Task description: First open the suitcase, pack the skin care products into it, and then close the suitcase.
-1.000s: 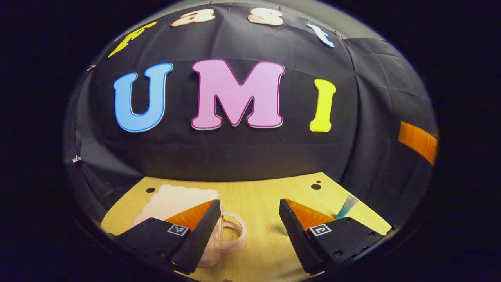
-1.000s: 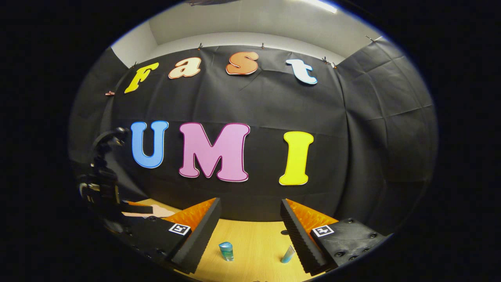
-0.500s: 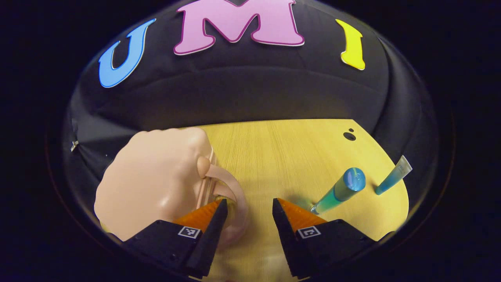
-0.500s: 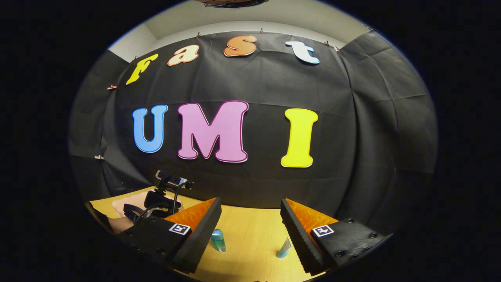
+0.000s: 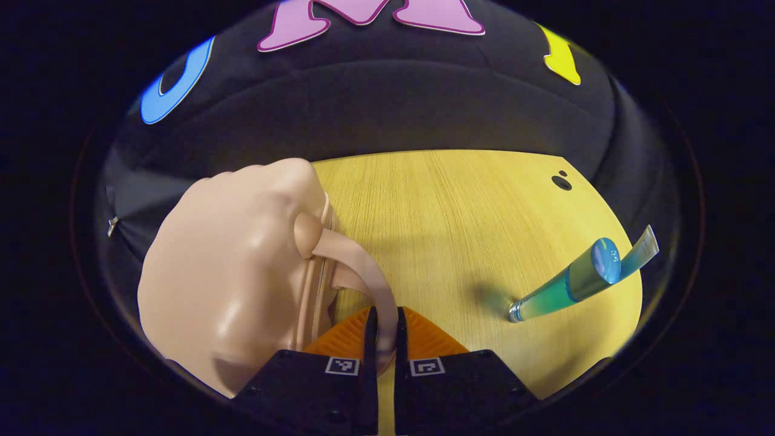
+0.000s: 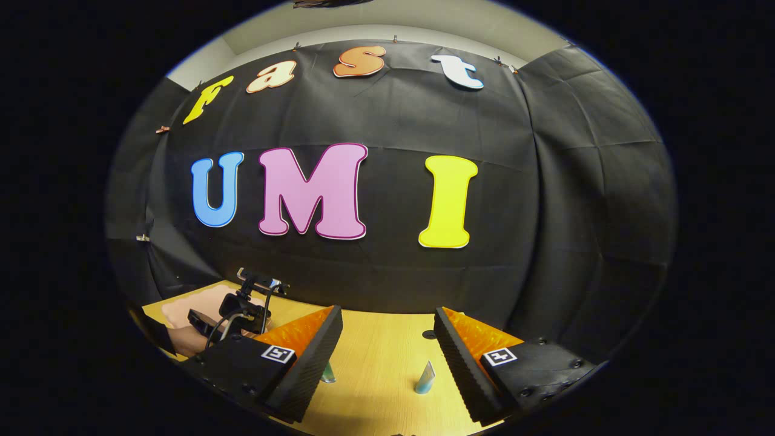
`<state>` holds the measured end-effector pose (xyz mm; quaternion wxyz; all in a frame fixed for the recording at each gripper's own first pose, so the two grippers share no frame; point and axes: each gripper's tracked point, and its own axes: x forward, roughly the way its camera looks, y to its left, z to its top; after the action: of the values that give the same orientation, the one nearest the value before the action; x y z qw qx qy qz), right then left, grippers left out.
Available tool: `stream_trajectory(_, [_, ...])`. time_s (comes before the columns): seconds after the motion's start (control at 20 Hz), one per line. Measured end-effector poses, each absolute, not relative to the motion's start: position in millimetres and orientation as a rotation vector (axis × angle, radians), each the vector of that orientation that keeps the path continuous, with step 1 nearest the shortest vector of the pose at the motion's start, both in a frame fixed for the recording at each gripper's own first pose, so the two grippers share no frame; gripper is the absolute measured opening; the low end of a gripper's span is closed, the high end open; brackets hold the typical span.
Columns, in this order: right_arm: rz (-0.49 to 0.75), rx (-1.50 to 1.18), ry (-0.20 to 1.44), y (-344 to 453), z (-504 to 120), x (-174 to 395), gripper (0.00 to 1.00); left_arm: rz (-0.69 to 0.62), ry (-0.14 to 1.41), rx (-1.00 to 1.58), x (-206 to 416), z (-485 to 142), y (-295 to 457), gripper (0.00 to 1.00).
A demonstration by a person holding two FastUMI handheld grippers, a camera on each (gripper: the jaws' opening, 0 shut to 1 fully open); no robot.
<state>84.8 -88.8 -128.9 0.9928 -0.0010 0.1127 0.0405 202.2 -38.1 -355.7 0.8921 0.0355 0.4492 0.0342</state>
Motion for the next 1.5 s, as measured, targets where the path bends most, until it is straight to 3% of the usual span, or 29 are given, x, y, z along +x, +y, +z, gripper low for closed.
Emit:
stream_trajectory(0.2, [0.096, -0.024, 0.188, -68, -111, 80, 0.96, 0.014, 0.885, 0.007, 205, -297, -35, 0.1])
stream_trajectory(0.5, [0.097, -0.018, 0.16, -35, -88, 66, 0.96, -0.031, 0.819, -0.069, 204, -186, 15, 0.09])
stream_trajectory(0.7, [0.073, -0.023, 0.142, -17, -77, 54, 0.96, -0.036, 0.779, 0.03, 203, -120, 98, 0.09])
stream_trajectory(0.9, [0.071, -0.02, 0.164, 7, -80, 52, 0.96, 0.065, 0.744, -0.013, 209, -86, 212, 0.1])
stream_trajectory(1.15, [0.068, -0.04, 0.205, 37, -86, 61, 0.95, 0.176, 0.719, 0.013, 201, -106, 365, 0.09])
stream_trajectory(1.35, [0.034, -0.079, 0.226, 50, -86, 69, 0.96, 0.279, 0.733, -0.111, 194, -191, 493, 0.09])
stream_trajectory(1.5, [0.011, -0.121, 0.244, 55, -92, 71, 0.96, 0.293, 0.76, -0.231, 182, -254, 545, 0.09])
